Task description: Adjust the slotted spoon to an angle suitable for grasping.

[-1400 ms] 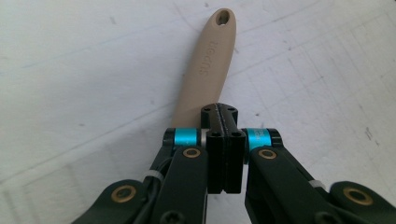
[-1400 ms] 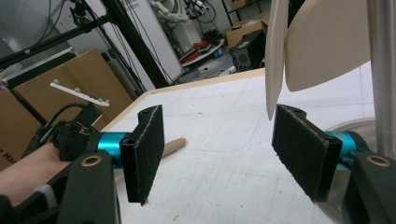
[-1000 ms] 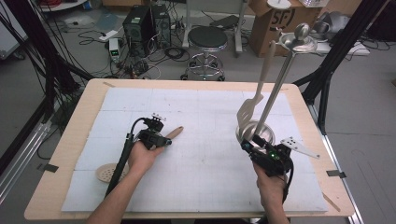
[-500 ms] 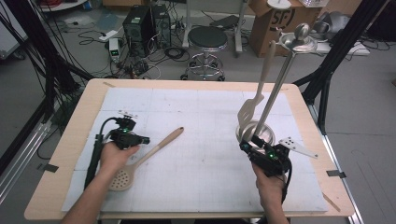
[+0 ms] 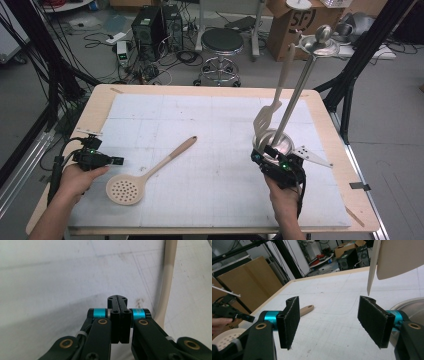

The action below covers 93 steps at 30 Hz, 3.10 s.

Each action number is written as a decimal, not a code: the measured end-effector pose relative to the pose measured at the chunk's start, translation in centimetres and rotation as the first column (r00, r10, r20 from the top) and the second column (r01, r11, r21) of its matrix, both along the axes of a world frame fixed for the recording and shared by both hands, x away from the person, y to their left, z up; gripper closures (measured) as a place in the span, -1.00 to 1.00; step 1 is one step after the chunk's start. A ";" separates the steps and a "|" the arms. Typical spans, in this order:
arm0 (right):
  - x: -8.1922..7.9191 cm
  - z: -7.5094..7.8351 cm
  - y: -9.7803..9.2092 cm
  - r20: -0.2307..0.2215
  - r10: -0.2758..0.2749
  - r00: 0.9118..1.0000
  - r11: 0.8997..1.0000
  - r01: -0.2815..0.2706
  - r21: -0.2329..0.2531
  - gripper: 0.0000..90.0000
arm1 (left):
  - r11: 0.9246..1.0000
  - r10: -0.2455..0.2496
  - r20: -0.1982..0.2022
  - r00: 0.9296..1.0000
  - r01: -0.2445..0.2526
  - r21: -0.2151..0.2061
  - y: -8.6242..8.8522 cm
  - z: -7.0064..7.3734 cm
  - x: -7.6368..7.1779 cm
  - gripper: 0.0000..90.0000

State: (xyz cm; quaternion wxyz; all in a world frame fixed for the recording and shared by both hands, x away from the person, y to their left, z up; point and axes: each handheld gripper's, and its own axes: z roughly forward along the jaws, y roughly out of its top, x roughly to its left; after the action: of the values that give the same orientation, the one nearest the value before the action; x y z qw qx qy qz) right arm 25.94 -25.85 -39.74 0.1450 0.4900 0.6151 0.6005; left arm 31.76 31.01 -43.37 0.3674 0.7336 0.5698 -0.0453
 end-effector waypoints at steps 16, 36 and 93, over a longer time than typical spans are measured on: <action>0.3 -0.1 0.5 -0.009 0.007 1.000 1.000 -0.007 -0.007 -0.25 | 0.987 -0.101 0.070 0.992 0.109 -0.121 0.4 -0.6 -3.4 1.00; 0.5 -0.3 -0.1 -0.030 0.006 1.000 1.000 -0.006 0.004 -0.25 | 0.958 -0.272 0.030 0.962 0.274 -0.082 -7.0 -2.1 -5.3 1.00; 0.9 -0.8 -0.5 -0.095 0.035 0.995 0.999 -0.033 0.019 -0.26 | 0.922 -0.317 0.195 0.928 0.350 -0.168 -20.7 -2.0 -4.6 0.70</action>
State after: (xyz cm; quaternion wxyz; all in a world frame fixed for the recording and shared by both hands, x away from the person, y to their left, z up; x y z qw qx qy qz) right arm 26.82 -26.31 -40.53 0.1011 0.5089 0.6241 0.5842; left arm 27.18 10.31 -45.36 0.4718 0.7806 0.3966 -0.1036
